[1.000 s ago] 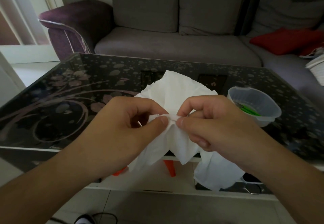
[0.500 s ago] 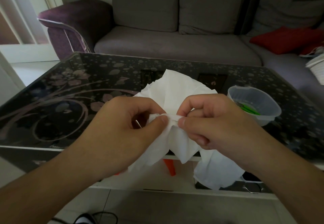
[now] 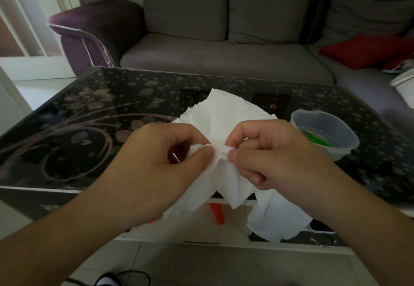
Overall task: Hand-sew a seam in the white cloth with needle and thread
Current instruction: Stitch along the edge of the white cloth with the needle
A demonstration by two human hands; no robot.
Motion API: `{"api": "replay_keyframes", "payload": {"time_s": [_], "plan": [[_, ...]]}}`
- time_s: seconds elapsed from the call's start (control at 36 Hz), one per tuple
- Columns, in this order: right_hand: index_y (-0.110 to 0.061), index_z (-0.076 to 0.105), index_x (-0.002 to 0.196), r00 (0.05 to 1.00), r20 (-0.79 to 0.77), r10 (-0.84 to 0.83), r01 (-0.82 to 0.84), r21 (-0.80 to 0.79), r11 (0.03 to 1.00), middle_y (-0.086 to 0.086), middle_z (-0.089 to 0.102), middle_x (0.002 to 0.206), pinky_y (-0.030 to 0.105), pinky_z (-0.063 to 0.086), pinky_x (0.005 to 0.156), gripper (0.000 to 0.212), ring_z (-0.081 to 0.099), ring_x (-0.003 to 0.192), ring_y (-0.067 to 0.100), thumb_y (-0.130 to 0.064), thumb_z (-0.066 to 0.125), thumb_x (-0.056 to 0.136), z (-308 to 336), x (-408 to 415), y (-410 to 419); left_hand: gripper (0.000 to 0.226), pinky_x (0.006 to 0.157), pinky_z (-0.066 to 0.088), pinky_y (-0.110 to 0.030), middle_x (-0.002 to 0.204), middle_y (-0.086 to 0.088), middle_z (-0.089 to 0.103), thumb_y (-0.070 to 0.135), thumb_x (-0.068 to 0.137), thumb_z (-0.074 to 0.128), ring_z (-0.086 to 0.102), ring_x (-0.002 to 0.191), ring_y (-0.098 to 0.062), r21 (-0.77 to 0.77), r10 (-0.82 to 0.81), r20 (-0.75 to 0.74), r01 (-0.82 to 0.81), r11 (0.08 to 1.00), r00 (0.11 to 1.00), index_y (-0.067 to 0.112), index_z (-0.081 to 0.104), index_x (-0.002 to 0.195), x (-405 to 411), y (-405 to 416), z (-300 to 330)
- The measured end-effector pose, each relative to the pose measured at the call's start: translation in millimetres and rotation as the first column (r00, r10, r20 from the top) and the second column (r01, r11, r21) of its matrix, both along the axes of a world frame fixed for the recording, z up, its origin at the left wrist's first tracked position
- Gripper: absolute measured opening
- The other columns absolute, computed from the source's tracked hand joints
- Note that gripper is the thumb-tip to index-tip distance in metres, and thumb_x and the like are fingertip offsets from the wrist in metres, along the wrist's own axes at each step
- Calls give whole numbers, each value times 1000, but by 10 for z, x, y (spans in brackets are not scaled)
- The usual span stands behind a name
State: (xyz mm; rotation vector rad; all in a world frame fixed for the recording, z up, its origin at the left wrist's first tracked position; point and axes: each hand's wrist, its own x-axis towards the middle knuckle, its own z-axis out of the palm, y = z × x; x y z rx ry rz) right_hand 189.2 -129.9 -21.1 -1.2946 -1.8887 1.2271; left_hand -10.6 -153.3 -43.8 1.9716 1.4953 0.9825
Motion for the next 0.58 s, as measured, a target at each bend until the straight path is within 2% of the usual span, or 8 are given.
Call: {"api": "replay_keyframes", "payload": {"time_s": [0.14,0.44,0.58], "plan": [[-14,72,85,1000,-4,-4,4,5,1000,1,54,52,13,42,49,18,46,45,2,-8,61,98,-6,3,3,21,73,59,-29,84,18,72,50,87,58,70,83,-6,-12,0,27,0,1000,1000,38,75,91,1,0,2],[-15,71,85,1000,15,-3,3,33,999,-2,53,50,11,40,49,20,46,45,2,-10,59,99,-34,3,2,20,69,52,-22,82,21,71,48,87,58,69,81,-6,-15,-1,37,2,1000,999,37,74,89,10,-1,6],[-22,70,87,998,64,-4,-1,72,997,-3,54,50,12,42,51,20,46,46,2,-16,57,101,-66,1,9,21,71,55,-25,82,18,72,48,87,58,69,82,-7,-14,-10,45,11,1000,999,36,75,90,2,4,-3]]}}
